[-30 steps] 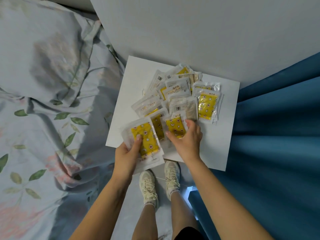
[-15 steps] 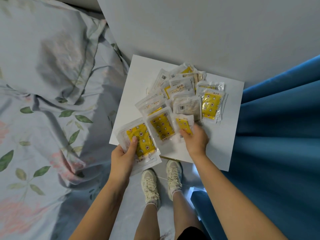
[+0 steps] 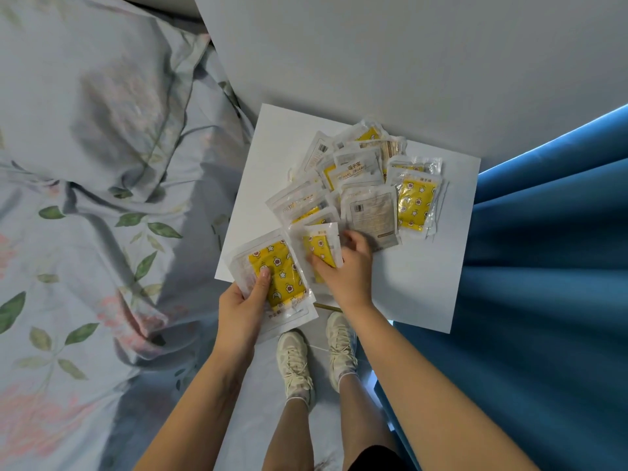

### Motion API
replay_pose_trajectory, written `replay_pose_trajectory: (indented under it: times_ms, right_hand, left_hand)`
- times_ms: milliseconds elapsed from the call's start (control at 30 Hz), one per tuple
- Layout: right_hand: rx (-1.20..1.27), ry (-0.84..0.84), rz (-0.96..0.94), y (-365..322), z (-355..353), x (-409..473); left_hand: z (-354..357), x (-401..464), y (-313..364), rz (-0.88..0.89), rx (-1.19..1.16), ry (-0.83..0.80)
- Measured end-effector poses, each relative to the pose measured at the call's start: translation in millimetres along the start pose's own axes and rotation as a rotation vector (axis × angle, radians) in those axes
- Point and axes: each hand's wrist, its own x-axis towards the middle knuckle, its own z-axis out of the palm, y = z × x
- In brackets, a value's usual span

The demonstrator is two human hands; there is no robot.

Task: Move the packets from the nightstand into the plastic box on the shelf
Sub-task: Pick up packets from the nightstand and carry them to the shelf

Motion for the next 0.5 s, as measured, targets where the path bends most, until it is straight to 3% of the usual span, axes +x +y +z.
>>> replay_pose_trajectory:
  times_ms: [200, 500]
  right_hand:
    - [-0.163, 0.111, 0.083, -7.6, 15.1, 12.2]
    - [-0.336, 0.145, -0.053, -6.6, 23.8, 4.2]
  left_hand:
    - [-1.7, 1.6, 0.5, -0.003, 0.001, -0.018]
    - [-3.7, 0.2, -2.5, 0.002, -0.012, -0.045]
